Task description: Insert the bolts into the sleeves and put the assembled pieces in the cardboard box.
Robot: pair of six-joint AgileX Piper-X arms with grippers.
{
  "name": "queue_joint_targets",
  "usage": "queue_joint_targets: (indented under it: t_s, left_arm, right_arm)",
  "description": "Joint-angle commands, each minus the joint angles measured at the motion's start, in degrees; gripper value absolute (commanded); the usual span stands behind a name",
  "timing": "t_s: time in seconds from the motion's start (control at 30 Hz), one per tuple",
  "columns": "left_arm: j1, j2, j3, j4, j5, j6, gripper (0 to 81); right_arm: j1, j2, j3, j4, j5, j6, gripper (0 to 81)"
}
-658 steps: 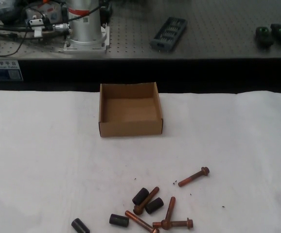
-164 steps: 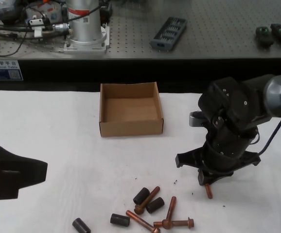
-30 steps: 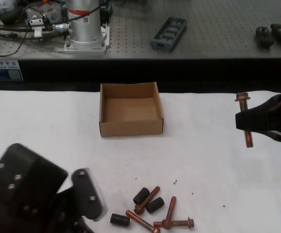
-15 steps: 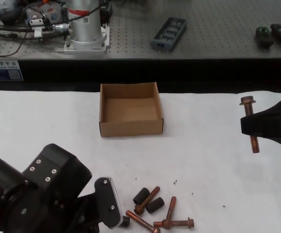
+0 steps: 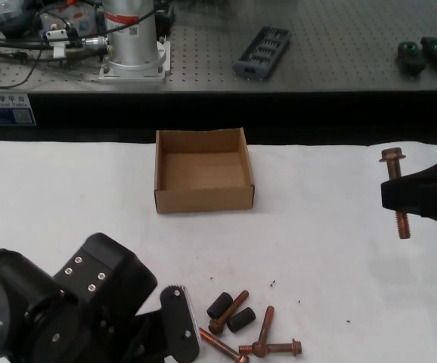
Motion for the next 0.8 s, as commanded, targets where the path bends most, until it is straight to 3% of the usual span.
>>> queue_joint_targets:
  t_s: [0.0, 0.37, 0.77]
  left_arm:
    - [-1.92, 0.63, -0.46, -0.24, 0.6, 0.65, 34.7]
    - [-2.94, 0.63, -0.46, 1.21, -1.25, 0.65, 29.5]
    - [-2.94, 0.63, -0.46, 4.06, -3.82, 3.18, 29.5]
  right_arm:
    - [-0.34, -0.48, 0.02, -0.01, -0.61, -0.42, 4.3]
    - [-0.34, -0.48, 0.02, -0.01, -0.61, -0.42, 4.3]
    - [-0.34, -0.48, 0.01, -0.01, -1.45, -0.42, 4.3]
